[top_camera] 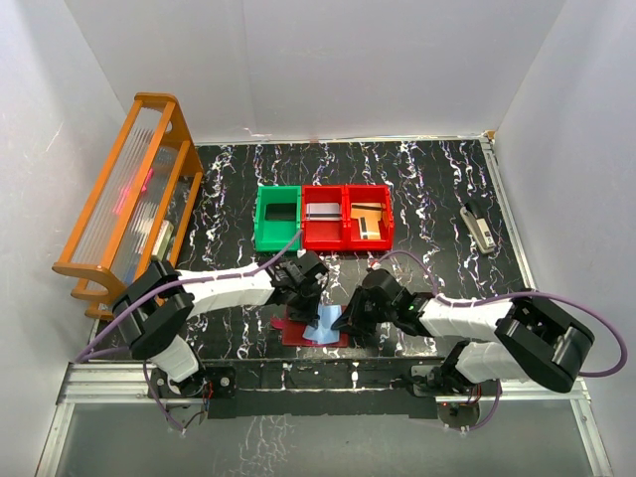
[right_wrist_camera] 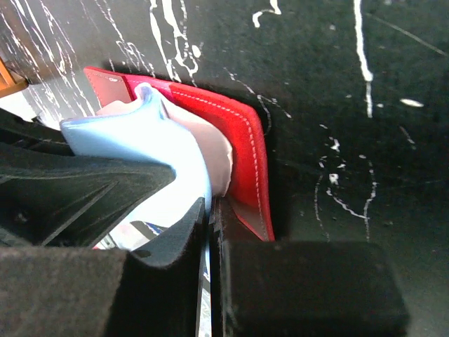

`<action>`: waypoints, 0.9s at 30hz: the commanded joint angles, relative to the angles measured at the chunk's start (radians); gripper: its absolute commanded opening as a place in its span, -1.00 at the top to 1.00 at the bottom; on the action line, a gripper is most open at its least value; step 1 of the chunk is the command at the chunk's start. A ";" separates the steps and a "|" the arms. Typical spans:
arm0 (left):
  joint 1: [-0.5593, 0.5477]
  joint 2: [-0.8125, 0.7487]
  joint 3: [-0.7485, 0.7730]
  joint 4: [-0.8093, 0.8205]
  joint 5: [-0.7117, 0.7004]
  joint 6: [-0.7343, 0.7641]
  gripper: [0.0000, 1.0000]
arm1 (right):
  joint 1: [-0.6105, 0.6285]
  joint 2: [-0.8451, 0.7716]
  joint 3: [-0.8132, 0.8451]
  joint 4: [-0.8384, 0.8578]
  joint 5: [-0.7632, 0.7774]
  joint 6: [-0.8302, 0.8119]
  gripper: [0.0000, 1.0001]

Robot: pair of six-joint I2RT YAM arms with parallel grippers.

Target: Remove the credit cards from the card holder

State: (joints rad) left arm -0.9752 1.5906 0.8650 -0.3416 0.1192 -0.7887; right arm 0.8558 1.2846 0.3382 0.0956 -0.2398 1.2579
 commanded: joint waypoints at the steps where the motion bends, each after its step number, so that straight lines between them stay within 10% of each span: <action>1: -0.013 0.045 0.001 -0.247 -0.251 0.017 1.00 | 0.005 -0.020 0.055 -0.122 0.073 -0.051 0.94; 8: -0.020 -0.031 0.000 -0.206 -0.194 0.021 1.00 | 0.005 -0.039 0.055 -0.107 0.063 -0.054 0.90; 15: -0.021 -0.246 0.056 -0.278 -0.276 0.002 -0.33 | 0.002 -0.185 0.128 -0.329 0.216 -0.092 0.22; 21: -0.014 -0.335 0.094 -0.416 -0.386 0.009 -0.68 | -0.003 -0.387 0.247 -0.585 0.443 -0.160 -0.26; 27: 0.047 -0.456 0.080 -0.417 -0.426 0.034 -0.97 | -0.003 -0.537 0.336 -0.571 0.543 -0.388 -0.29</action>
State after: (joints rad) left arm -0.9752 1.2198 0.9337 -0.7078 -0.2363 -0.7776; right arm 0.8555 0.8280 0.6083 -0.4770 0.1963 1.0687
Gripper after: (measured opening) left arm 0.972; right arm 0.647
